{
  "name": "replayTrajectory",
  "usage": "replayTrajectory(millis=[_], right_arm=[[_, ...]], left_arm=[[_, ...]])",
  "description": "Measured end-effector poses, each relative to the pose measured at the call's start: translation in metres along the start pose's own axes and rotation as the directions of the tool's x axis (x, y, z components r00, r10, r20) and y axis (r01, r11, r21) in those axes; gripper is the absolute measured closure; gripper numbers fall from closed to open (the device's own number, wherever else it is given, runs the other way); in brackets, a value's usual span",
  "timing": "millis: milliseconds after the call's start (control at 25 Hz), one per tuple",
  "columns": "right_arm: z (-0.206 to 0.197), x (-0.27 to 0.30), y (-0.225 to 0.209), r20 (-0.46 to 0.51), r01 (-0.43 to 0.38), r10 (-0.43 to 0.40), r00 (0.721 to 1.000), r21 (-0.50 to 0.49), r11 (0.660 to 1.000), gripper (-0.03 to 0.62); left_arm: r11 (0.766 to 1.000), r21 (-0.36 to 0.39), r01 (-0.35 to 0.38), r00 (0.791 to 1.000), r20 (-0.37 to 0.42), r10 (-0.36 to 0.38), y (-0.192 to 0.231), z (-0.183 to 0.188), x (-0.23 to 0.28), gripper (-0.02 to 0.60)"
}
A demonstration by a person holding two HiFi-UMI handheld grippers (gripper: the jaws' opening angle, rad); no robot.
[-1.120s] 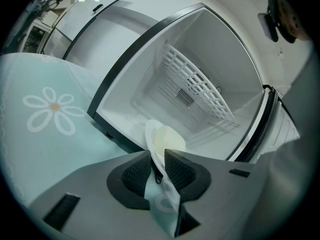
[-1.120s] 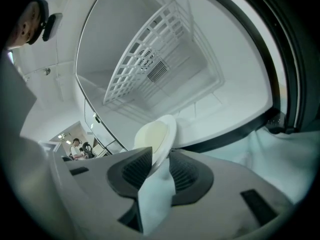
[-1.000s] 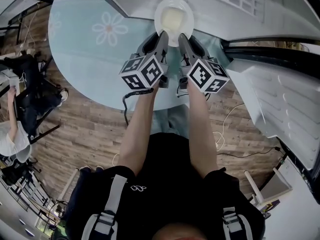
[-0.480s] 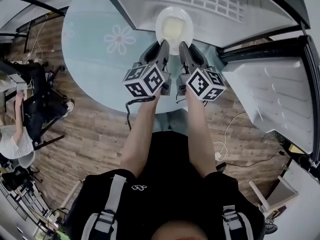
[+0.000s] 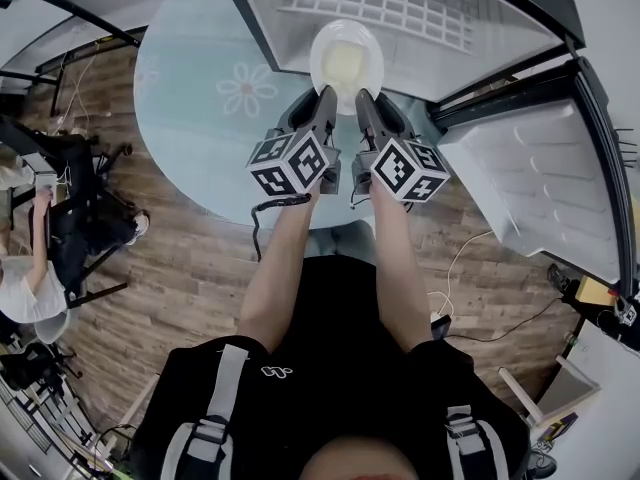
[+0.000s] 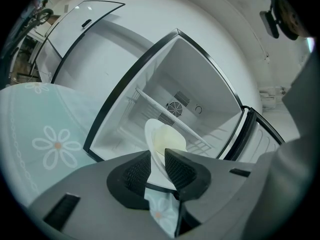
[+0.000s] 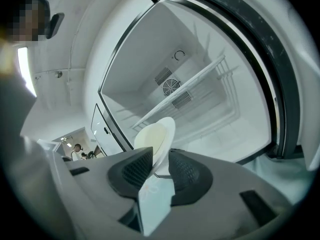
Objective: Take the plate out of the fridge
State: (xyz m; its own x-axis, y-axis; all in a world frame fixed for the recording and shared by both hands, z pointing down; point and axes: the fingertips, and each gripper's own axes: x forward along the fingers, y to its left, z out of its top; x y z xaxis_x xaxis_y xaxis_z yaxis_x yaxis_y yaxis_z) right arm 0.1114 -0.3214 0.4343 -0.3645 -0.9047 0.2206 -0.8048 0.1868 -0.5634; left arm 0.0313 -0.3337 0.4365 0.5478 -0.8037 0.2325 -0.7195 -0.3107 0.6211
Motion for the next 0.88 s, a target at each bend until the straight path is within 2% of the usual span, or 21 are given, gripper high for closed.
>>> replayTrajectory(millis=[280, 480, 880], right_arm=[[0.004, -0.011, 0.016, 0.003, 0.002, -0.002, 1.000, -0.023, 1.000, 0.488], [0.005, -0.022, 0.018, 0.022, 0.013, -0.013, 1.000, 0.000, 1.000, 0.488], [0.003, -0.030, 0.024, 0.033, 0.038, -0.037, 0.999, -0.012, 0.999, 0.488]], left_arm=[[0.999, 0.037, 0.001, 1.000, -0.007, -0.001, -0.008, 0.007, -0.016, 0.491], [0.997, 0.073, 0.015, 1.000, -0.017, -0.014, -0.017, 0.007, -0.024, 0.492], [0.997, 0.071, 0.034, 0.999, -0.018, -0.033, -0.020, 0.008, -0.032, 0.499]])
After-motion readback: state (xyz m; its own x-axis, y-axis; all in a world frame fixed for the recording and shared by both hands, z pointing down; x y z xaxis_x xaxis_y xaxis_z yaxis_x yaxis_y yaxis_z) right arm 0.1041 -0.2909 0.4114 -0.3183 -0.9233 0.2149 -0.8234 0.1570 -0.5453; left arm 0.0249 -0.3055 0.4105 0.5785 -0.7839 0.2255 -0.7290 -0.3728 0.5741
